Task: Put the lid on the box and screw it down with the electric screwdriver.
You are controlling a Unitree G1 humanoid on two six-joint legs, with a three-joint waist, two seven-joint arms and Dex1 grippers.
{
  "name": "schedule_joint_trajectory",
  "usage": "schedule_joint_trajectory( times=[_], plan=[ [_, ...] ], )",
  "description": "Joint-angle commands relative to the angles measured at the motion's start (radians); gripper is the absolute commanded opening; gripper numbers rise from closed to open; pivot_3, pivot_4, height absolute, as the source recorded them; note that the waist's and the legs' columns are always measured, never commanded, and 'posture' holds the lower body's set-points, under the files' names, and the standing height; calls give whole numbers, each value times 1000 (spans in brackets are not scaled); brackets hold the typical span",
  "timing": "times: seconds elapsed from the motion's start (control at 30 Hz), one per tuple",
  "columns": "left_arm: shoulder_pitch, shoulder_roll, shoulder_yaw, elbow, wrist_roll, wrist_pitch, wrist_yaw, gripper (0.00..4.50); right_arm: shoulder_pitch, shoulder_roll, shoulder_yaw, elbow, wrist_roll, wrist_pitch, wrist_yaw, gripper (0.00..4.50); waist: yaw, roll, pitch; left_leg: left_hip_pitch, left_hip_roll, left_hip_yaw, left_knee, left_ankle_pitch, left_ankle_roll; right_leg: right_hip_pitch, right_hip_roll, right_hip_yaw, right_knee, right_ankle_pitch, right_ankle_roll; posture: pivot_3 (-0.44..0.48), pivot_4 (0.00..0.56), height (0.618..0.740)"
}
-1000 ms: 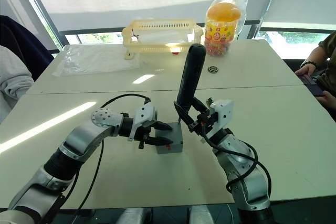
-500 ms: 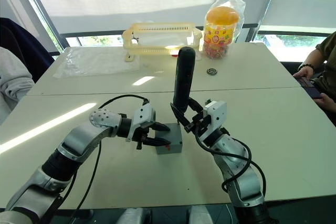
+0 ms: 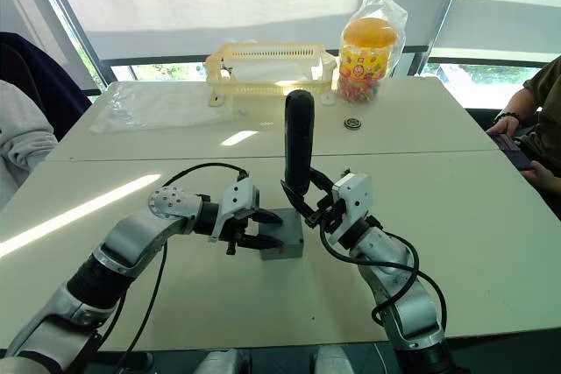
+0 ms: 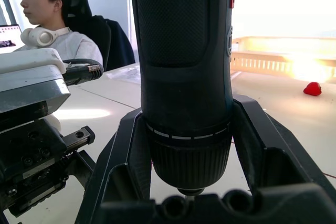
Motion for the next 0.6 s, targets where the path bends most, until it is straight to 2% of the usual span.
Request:
schedule_joint_trajectory(
  times=[0.03,0.6],
  plan=[
    [22,14,-28,-4,16,22,-1,2275,45,-20,37,76,-26,71,16,1761,0,0,0,0,0,0,0,0,0,0,0,0,0,-1,-1,0,150,740],
    [19,8,-28,4,24,26,2,2275,36,-14,27,102,-31,68,17,1761,1,-1,-2,0,1,0,-1,0,0,0,0,0,-1,-2,-3,0,150,740]
  ],
)
